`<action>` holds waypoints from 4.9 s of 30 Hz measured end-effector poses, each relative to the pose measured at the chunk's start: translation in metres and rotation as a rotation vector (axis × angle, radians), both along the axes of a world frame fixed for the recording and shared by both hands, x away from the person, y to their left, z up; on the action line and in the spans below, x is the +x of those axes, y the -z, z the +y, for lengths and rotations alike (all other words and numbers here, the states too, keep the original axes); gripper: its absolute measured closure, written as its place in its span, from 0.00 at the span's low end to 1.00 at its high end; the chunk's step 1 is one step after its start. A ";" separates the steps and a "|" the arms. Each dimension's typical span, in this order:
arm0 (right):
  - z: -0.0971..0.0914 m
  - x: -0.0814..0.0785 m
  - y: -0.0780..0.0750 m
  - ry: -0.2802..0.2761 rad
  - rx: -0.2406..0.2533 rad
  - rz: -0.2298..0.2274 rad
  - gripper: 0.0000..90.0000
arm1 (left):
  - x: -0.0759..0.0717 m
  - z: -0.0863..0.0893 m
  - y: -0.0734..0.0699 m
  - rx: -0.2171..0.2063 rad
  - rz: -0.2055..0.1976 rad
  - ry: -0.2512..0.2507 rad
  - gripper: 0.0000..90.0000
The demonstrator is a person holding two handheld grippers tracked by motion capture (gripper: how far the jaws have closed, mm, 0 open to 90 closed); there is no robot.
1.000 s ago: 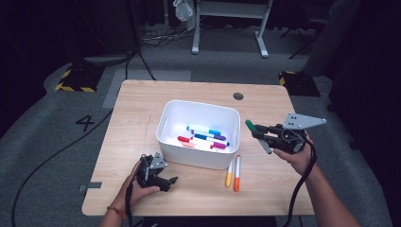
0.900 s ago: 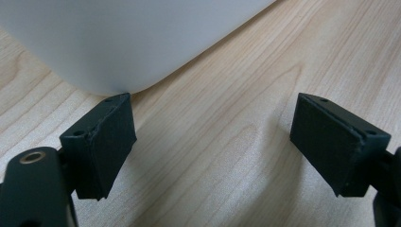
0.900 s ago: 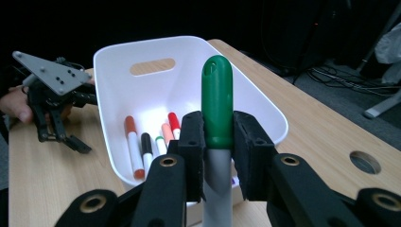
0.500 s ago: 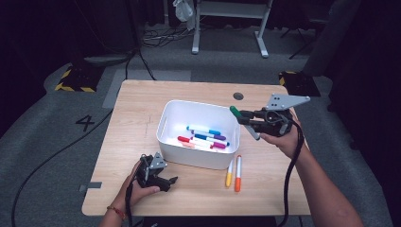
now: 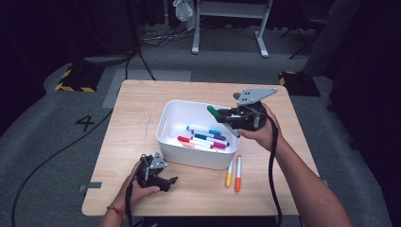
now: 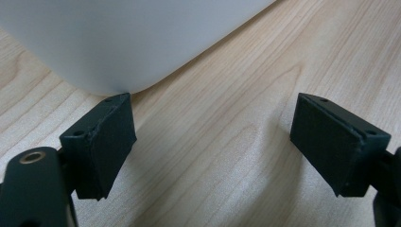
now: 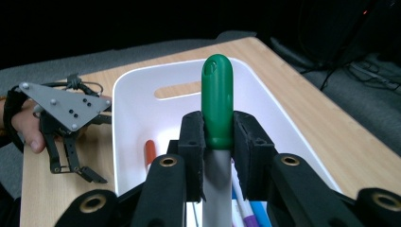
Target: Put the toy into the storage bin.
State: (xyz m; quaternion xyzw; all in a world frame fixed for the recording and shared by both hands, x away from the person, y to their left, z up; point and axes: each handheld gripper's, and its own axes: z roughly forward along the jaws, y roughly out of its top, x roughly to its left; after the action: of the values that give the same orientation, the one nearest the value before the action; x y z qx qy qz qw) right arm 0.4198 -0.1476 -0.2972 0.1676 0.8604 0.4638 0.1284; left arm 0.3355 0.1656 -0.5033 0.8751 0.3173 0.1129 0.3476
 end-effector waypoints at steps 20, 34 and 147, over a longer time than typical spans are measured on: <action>0.056 0.008 0.059 -0.101 -0.320 0.226 0.83 | 0.000 0.000 0.000 0.000 0.000 0.000 0.17; 0.069 0.003 0.071 -0.111 -0.417 0.269 0.75 | 0.000 0.000 0.000 0.000 0.000 0.001 0.17; -0.169 -0.061 0.161 0.393 -0.073 0.115 0.83 | 0.000 0.000 0.000 0.002 -0.001 -0.001 0.17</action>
State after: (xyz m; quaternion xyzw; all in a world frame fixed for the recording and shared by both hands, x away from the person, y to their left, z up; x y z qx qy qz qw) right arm 0.3583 -0.3166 -0.4580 0.3539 0.8332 0.3881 0.1729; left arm 0.3354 0.1654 -0.5032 0.8752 0.3175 0.1137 0.3469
